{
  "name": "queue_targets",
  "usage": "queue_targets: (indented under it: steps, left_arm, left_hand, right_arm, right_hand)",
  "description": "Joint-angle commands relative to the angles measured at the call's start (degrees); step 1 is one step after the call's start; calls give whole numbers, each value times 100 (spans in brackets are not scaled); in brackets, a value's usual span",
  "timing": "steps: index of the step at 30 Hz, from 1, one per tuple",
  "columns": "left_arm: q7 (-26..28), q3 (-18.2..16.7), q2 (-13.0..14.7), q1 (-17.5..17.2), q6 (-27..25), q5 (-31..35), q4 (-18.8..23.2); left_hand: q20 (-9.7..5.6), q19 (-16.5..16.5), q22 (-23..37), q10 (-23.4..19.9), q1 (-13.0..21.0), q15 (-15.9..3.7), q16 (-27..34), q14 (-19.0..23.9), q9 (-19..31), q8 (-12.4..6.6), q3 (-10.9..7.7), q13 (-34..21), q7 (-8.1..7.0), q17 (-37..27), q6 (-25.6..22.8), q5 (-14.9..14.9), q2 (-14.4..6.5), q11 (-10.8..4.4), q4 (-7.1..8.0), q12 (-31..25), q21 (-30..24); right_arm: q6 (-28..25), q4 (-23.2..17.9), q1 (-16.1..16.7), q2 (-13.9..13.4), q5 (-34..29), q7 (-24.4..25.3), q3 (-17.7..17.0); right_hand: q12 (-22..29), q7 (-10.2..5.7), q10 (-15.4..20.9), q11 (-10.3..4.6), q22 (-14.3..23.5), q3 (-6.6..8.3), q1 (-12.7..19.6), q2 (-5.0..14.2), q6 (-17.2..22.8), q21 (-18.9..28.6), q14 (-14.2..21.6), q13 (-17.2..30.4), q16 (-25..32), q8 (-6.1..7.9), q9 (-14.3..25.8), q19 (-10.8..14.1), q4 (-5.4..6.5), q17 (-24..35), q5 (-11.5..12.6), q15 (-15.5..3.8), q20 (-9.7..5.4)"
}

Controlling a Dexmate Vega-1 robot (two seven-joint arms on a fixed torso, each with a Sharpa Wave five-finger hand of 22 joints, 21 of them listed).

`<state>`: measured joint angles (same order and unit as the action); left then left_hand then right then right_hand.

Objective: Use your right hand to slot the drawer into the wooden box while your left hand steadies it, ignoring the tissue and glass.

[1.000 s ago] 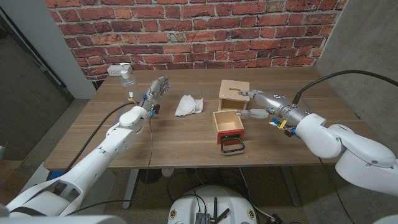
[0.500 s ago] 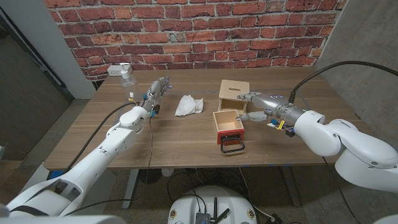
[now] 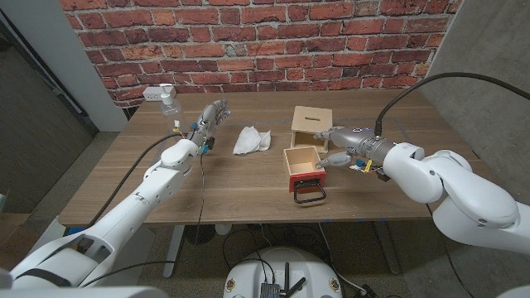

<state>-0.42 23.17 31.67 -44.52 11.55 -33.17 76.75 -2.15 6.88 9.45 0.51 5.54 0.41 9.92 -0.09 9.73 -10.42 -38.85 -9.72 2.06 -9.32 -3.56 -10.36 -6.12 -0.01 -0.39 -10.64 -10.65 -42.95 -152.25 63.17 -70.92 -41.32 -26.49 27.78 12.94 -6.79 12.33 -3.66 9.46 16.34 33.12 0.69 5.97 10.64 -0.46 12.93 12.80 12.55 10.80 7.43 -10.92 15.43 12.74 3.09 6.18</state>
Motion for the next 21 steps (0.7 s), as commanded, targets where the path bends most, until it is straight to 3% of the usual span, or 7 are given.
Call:
queue_targets:
  steps: [1, 13, 21]
  left_arm:
    - [-33, 8, -3, 16, 2, -5, -29]
    - [-132, 8, -9, 64, 51, -25, -116]
    - [-197, 14, -39, 81, 115, -43, -212]
  left_hand:
    - [-259, -3, 19, -9, -29, 24, 10, 21, 32, -18, -55, -26, 1, -19, -73, 1, -337, -15, -5, -42, -9]
    - [-261, -4, 19, -12, -37, 22, 9, 24, 33, -14, -70, -26, 6, -19, -75, 1, -338, 1, -12, -38, -10]
    - [-261, -6, 19, -10, -41, 22, 8, 26, 33, -11, -80, -26, 1, -19, -74, 2, -338, -13, -16, -34, -10]
  right_arm:
    - [-24, 14, -399, 469, -914, -958, 536]
    - [242, 223, -582, 1180, -1834, -1867, 780]
    - [579, 414, -607, 1680, -2393, -2369, 870]
  right_hand:
    - [59, -42, 146, -33, 20, 94, 202, -44, 88, 11, 16, 22, 42, 66, 32, 20, 8, 8, 15, 86, 92]
    - [56, -166, 224, -209, 16, 204, 538, -181, 197, -19, 2, 43, 49, 108, 32, -72, 10, -1, -28, 181, 272]
    - [47, -207, 240, -283, 16, 243, 654, -224, 219, -23, -4, 49, 54, 113, 31, -104, 24, -1, -47, 122, 282]
